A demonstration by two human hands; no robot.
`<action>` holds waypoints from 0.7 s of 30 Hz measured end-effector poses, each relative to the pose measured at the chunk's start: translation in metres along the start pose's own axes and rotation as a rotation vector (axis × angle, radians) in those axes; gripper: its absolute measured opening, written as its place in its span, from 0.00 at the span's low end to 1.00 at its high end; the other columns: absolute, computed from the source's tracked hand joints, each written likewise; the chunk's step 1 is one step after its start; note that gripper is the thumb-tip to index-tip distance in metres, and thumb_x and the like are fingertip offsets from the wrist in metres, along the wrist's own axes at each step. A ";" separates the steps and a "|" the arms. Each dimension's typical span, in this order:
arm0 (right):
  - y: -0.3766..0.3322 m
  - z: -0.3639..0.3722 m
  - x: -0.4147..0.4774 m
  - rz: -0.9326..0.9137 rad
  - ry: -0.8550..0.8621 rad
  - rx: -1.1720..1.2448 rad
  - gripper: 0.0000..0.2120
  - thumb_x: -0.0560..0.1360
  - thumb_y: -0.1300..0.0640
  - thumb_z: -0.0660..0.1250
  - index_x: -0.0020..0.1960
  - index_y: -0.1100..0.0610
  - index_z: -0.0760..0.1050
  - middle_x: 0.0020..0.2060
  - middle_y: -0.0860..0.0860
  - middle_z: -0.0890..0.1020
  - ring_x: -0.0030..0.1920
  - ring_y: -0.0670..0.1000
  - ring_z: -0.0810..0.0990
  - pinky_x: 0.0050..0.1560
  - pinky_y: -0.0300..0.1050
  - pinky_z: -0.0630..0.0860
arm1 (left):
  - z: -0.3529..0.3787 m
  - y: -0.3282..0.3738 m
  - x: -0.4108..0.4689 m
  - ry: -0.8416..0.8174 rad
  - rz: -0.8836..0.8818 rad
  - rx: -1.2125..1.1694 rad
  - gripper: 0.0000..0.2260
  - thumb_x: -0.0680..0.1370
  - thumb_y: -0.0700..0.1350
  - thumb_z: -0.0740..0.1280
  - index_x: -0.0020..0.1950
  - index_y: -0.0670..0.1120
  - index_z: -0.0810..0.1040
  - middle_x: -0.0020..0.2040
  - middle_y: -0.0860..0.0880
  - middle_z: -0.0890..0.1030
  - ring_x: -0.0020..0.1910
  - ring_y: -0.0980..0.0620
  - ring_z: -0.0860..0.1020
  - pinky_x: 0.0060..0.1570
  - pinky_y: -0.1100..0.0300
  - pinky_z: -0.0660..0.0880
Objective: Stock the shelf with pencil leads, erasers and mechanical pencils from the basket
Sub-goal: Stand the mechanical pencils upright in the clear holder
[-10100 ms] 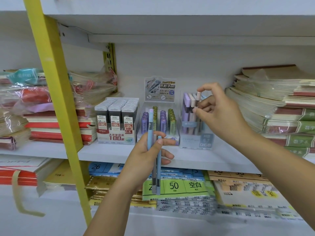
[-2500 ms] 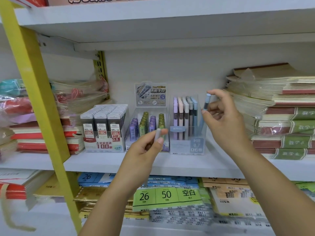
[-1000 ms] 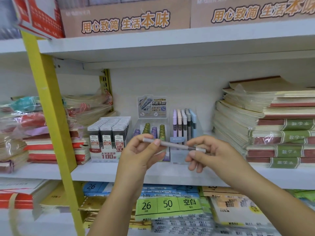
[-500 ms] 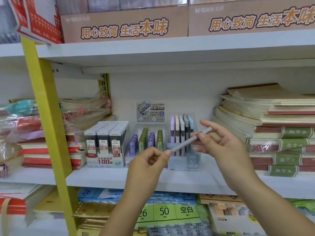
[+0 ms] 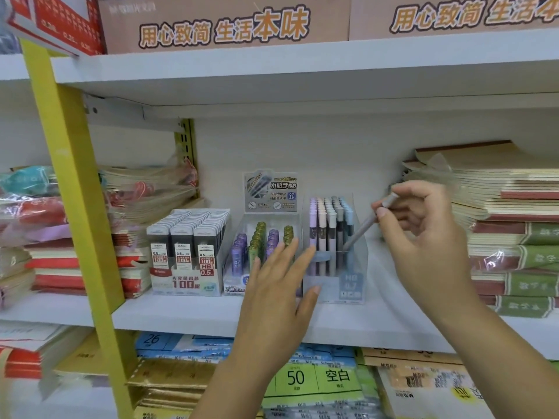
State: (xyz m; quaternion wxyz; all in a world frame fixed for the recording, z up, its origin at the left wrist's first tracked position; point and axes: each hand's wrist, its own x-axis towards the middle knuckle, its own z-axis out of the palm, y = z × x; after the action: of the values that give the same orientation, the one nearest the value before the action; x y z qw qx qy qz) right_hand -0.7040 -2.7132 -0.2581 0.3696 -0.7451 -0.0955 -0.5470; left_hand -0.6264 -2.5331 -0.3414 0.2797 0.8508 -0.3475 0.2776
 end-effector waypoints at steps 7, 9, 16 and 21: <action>0.008 0.009 -0.005 0.035 -0.131 -0.124 0.14 0.76 0.59 0.69 0.55 0.45 0.70 0.42 0.41 0.79 0.45 0.38 0.78 0.45 0.27 0.73 | 0.005 -0.004 -0.003 0.015 0.029 -0.019 0.27 0.82 0.61 0.56 0.74 0.71 0.42 0.77 0.68 0.43 0.76 0.68 0.37 0.75 0.61 0.41; 0.007 0.009 -0.004 0.035 -0.131 -0.121 0.14 0.76 0.59 0.69 0.54 0.45 0.71 0.41 0.41 0.80 0.45 0.37 0.78 0.44 0.26 0.72 | 0.005 -0.004 -0.003 0.022 0.037 -0.021 0.28 0.81 0.61 0.56 0.74 0.72 0.41 0.77 0.68 0.43 0.76 0.67 0.38 0.74 0.63 0.40; 0.013 0.019 -0.005 0.043 -0.156 -0.286 0.15 0.76 0.56 0.68 0.60 0.45 0.73 0.48 0.44 0.76 0.48 0.41 0.74 0.49 0.33 0.71 | 0.007 -0.006 -0.003 0.037 0.042 -0.025 0.28 0.81 0.62 0.55 0.75 0.72 0.41 0.79 0.67 0.44 0.76 0.66 0.38 0.74 0.62 0.41; 0.021 0.029 -0.010 0.052 -0.247 -0.456 0.21 0.75 0.51 0.68 0.67 0.46 0.70 0.57 0.46 0.67 0.61 0.48 0.67 0.58 0.41 0.66 | 0.007 -0.006 -0.004 0.025 0.043 -0.039 0.29 0.81 0.62 0.56 0.76 0.70 0.42 0.79 0.67 0.44 0.76 0.67 0.37 0.73 0.62 0.40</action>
State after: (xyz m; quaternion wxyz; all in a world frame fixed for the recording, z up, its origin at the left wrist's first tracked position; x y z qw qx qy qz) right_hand -0.6747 -2.7064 -0.2797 0.1913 -0.8724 0.0051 -0.4498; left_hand -0.6222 -2.5326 -0.3508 0.2946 0.8339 -0.3676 0.2875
